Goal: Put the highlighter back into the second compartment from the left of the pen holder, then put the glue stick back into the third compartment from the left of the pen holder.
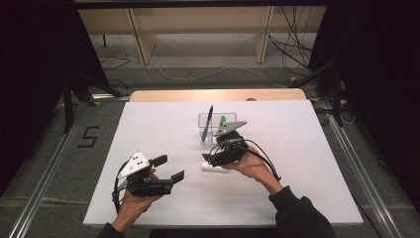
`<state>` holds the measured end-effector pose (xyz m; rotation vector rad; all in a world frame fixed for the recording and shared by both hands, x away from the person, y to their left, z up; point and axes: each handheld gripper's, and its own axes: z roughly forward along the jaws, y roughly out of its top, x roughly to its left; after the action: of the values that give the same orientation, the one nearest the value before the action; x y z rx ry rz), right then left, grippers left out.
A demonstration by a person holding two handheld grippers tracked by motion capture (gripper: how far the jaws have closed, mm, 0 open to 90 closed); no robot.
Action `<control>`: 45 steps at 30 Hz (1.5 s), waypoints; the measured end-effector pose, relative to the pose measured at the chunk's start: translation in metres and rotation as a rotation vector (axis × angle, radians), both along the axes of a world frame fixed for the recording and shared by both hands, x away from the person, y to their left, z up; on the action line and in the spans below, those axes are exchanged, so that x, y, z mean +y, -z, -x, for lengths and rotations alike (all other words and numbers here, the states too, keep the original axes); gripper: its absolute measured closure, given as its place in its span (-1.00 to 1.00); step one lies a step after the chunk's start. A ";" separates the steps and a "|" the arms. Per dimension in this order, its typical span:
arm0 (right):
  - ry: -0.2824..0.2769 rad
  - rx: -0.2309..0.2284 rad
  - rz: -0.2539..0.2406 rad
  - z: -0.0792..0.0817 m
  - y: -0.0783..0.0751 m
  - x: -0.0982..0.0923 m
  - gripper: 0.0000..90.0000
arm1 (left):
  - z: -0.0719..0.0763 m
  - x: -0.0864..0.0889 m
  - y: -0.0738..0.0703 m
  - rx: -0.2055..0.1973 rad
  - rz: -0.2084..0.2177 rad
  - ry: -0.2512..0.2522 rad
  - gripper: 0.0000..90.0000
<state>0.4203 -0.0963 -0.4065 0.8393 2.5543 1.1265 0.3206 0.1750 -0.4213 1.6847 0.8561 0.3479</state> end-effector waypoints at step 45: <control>-0.092 0.126 0.200 -0.016 0.031 0.015 -0.53 | 0.001 0.000 0.000 -0.003 -0.007 0.002 -0.67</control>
<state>0.4360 -0.0814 -0.4378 0.7733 2.7774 0.8465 0.3193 0.1751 -0.4216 1.6908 0.8522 0.3517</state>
